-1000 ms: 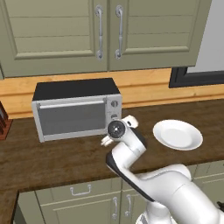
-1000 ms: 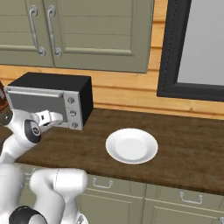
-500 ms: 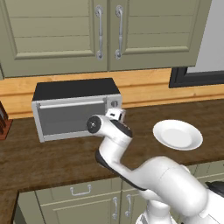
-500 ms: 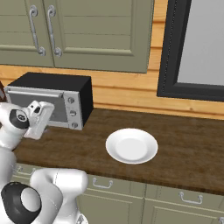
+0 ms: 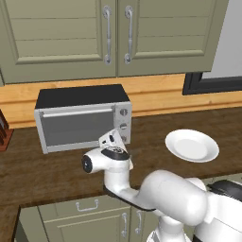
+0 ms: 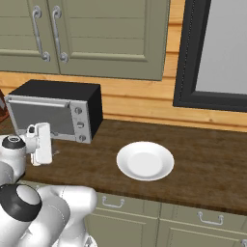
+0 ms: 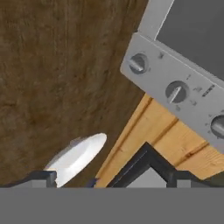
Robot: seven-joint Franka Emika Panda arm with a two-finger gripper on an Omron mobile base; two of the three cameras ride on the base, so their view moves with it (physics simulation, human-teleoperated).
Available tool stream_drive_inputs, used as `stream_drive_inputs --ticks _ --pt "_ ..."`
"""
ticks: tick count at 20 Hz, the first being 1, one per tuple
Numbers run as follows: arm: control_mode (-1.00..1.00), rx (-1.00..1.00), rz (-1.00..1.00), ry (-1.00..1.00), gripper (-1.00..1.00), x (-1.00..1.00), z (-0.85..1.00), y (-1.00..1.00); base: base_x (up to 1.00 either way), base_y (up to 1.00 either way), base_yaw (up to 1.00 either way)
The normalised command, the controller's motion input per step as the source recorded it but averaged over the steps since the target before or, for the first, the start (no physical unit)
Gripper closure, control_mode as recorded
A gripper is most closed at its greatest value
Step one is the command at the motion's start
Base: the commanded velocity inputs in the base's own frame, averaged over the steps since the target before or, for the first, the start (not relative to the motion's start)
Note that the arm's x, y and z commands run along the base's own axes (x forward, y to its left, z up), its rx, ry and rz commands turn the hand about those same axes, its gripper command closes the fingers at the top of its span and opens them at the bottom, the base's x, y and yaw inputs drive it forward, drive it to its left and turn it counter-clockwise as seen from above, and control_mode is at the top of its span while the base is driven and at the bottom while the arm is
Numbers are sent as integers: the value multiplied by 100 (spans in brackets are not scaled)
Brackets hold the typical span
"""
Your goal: Pick up the kebab skewer and baguette bread, and place them inside the toaster oven. Close the toaster oven door and start by setting the timer.
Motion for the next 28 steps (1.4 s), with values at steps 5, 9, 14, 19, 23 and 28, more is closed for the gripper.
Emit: stream_drive_inputs --ticks 5,9,14,19,23,28 --pt "-100 -45 35 41 -100 0 0 -12 0 0 0" --pt "-100 -39 20 34 -100 0 -12 -27 0 0 0" --pt "-100 -26 4 18 -100 28 -30 -17 0 0 0" --pt "-100 -8 8 0 -100 63 -12 0 0 0 0" --pt "-100 -3 8 0 -100 46 -15 0 0 0 0" --pt "-100 0 8 0 -100 21 -15 1 0 0 0"
